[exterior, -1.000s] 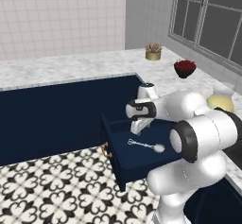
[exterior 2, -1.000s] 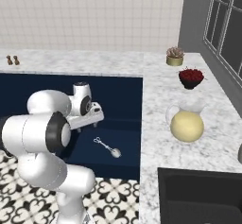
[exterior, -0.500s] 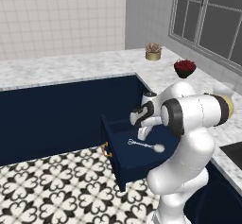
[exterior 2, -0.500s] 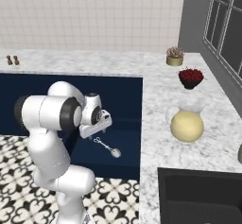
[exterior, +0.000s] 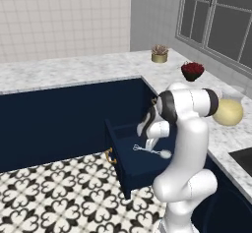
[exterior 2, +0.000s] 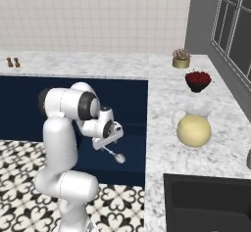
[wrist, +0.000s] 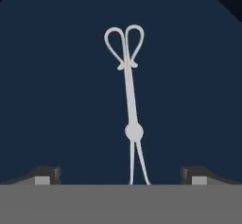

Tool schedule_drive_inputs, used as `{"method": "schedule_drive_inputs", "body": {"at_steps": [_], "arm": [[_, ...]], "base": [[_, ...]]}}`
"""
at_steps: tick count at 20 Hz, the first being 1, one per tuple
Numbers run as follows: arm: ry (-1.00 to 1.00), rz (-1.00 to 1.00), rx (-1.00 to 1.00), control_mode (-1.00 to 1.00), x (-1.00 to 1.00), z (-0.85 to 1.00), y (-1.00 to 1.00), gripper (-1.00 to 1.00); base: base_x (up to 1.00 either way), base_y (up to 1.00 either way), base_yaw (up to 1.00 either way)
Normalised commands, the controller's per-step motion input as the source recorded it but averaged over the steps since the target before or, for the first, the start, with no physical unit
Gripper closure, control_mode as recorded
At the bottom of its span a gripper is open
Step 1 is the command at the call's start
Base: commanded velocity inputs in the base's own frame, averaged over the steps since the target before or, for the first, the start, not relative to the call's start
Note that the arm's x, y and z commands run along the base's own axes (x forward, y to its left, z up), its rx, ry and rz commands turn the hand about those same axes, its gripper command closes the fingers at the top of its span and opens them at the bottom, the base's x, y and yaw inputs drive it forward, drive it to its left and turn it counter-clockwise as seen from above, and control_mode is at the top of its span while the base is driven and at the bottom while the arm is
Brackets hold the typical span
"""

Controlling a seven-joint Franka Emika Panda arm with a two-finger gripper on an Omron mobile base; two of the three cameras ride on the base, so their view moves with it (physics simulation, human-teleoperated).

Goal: Pick the tongs from the drawer and place it on the counter.

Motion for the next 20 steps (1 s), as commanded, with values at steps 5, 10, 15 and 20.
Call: {"method": "schedule_drive_inputs", "body": {"at_steps": [5, 10, 15, 20], "arm": [[0.00, 0.00, 0.00, -1.00, 0.46, -0.56, -0.02, -1.00], [0.00, 0.01, 0.00, -1.00, 0.11, -0.65, -0.08, -1.00], [0.01, 0.06, -0.01, -1.00, -0.01, -0.88, -0.04, 1.00], [0.01, 0.03, 0.00, -1.00, -0.17, -0.74, 0.05, 1.00]], "base": [[0.00, 0.00, 0.00], [0.00, 0.00, 0.00], [0.00, 0.00, 0.00], [0.00, 0.00, 0.00]]}}
